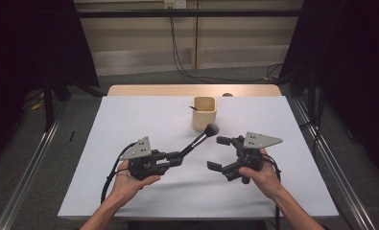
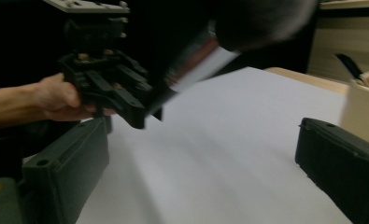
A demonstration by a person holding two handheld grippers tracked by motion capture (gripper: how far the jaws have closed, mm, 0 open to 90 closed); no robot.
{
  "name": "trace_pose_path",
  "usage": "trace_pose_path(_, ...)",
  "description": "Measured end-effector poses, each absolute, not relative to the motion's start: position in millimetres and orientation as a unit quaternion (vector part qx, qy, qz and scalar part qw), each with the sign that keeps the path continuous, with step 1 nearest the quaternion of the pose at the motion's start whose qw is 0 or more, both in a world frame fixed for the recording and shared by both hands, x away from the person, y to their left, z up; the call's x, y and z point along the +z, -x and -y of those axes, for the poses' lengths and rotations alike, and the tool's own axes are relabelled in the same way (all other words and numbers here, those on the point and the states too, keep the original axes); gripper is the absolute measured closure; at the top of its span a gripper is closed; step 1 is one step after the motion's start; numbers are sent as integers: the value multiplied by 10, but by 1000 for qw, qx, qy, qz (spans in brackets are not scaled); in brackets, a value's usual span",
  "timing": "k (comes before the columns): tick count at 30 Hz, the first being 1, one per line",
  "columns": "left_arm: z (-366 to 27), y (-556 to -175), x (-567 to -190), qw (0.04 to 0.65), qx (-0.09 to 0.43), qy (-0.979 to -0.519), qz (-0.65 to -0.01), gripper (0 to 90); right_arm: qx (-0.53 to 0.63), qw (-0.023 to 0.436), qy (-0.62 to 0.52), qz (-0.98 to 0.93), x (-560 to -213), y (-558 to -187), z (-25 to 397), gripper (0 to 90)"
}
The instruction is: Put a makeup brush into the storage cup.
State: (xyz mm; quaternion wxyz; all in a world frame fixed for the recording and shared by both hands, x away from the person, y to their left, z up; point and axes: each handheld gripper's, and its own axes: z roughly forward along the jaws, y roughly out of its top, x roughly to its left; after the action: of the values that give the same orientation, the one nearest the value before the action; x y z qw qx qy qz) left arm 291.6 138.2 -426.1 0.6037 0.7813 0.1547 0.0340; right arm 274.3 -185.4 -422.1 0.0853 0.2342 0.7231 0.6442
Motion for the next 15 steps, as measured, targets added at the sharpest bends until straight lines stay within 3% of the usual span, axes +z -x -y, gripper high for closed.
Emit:
trace_pose_path(9, -1308, -2896, -4292, 599, 28, -787, -145, 746, 647, 69, -224, -726, -4239, -2766, 1646, 53)
trace_pose_path(15, -1280, -2884, -4311, 596, 24, -790, -141, 746, 656, 56, -224, -718, -4251, -2785, 1644, 255)
